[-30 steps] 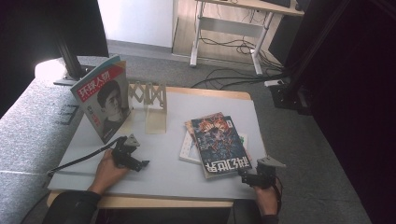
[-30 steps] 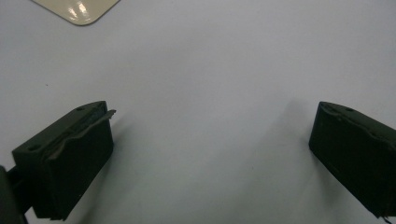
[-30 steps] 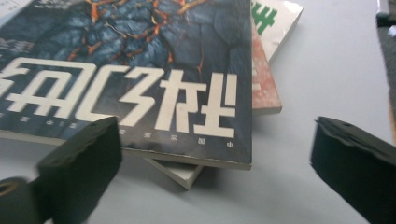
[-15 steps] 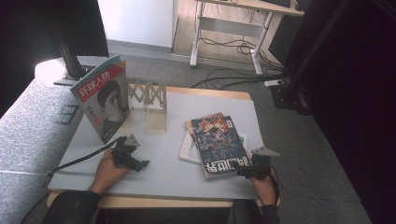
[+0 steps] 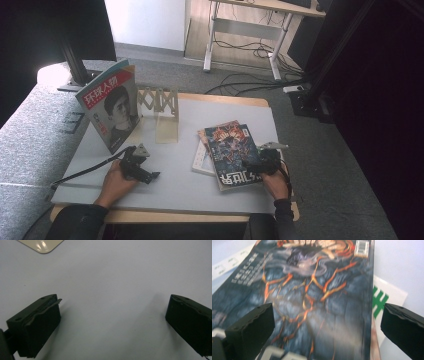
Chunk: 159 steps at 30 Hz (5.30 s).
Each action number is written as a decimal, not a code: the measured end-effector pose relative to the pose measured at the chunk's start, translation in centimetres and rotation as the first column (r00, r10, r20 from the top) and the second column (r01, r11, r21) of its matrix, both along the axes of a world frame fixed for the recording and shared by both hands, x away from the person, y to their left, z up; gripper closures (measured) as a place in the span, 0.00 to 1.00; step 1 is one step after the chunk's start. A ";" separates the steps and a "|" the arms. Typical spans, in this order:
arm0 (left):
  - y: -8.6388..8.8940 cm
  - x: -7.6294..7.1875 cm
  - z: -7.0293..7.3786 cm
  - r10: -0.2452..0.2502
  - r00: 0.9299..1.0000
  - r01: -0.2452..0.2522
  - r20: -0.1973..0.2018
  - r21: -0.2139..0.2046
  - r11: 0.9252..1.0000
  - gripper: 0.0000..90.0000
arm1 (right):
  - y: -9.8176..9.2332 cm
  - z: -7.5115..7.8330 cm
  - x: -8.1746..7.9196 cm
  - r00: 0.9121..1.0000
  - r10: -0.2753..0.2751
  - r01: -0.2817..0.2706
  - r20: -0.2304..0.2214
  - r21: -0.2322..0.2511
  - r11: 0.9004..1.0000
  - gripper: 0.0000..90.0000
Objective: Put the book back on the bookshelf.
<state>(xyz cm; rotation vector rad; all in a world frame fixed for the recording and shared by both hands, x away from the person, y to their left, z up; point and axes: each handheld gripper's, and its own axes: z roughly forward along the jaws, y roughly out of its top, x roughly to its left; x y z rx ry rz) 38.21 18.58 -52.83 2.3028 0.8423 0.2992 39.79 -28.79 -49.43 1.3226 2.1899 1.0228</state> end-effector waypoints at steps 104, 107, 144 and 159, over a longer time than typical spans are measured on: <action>0.0 0.0 0.0 0.000 1.000 0.000 -0.001 0.000 1.000 0.00 | 4.6 0.0 4.1 0.987 0.160 -0.158 0.029 -0.063 0.985 0.00; 0.0 0.0 0.0 0.000 1.000 0.000 -0.001 0.000 1.000 0.00 | 3.0 0.0 3.0 0.991 0.130 -0.127 0.038 -0.065 0.990 0.00; 0.0 0.0 0.0 0.001 1.000 -0.001 0.000 -0.001 1.000 0.00 | -4.1 -1.6 -5.3 0.999 -0.038 0.039 0.018 -0.075 0.996 0.00; 0.0 0.0 0.0 0.001 1.000 -0.001 0.000 -0.001 1.000 0.00 | -3.7 -1.4 -2.6 0.998 -0.059 0.059 0.009 -0.098 0.993 0.00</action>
